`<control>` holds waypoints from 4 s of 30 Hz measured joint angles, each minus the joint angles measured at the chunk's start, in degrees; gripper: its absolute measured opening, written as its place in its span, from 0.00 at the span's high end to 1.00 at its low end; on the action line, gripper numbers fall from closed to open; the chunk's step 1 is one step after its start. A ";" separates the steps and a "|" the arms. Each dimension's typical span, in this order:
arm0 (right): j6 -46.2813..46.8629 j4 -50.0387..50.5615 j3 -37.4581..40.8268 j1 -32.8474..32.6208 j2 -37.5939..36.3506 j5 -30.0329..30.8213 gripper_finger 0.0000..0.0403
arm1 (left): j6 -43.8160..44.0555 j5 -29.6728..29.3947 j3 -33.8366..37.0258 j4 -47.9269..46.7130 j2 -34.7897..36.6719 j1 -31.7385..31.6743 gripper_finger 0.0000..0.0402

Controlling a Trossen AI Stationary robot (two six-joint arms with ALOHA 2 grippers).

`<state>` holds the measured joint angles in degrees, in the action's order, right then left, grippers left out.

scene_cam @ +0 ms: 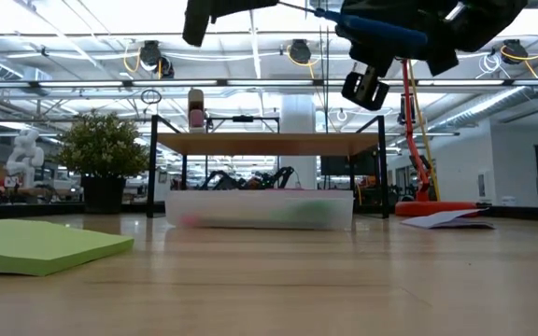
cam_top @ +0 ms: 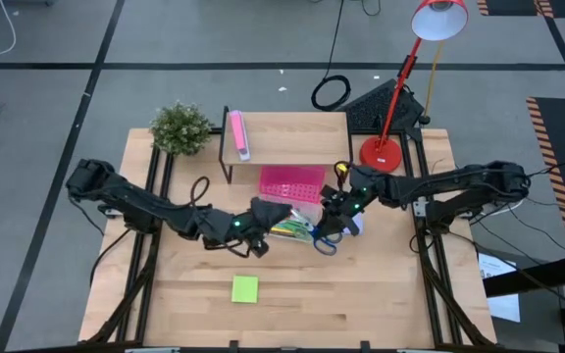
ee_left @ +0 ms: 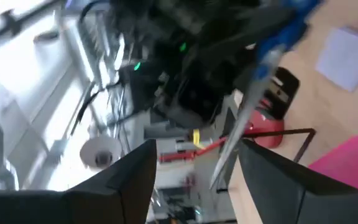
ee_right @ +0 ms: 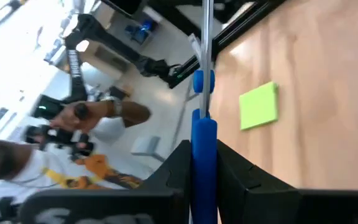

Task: Pack school essentials
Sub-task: Put the blue scissors into the supply box

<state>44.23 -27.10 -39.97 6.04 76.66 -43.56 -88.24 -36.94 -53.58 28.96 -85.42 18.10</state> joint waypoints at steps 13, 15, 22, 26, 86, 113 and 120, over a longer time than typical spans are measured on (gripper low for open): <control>5.02 -6.11 0.02 -0.02 3.96 -3.25 0.91 | -3.18 0.87 0.00 -5.54 -1.63 -2.33 0.74; 5.00 -6.03 0.02 -0.02 3.96 -3.29 0.90 | -3.20 1.07 0.00 -5.58 -1.63 -2.18 0.82; 5.60 -6.19 0.07 -0.02 3.98 -4.76 0.89 | -1.52 3.68 -0.04 -7.30 -1.61 -2.48 0.97; 4.82 -6.65 0.07 -0.04 3.97 -2.15 0.85 | -0.62 3.04 -0.04 -8.28 -1.52 -2.48 0.96; -23.41 3.35 19.30 -6.53 -26.54 33.02 0.22 | 61.73 32.16 16.72 -21.71 4.35 -14.47 0.99; -25.45 2.14 19.67 -8.85 -28.63 32.69 0.22 | 121.71 66.40 13.11 -31.77 5.27 -29.11 1.00; -25.38 1.79 19.65 -8.89 -28.74 31.31 0.22 | 123.45 68.94 13.04 -28.67 1.75 -29.11 1.00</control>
<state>18.85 -25.30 -20.32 -2.85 47.92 -12.26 35.22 32.00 -40.54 0.30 -83.67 -11.00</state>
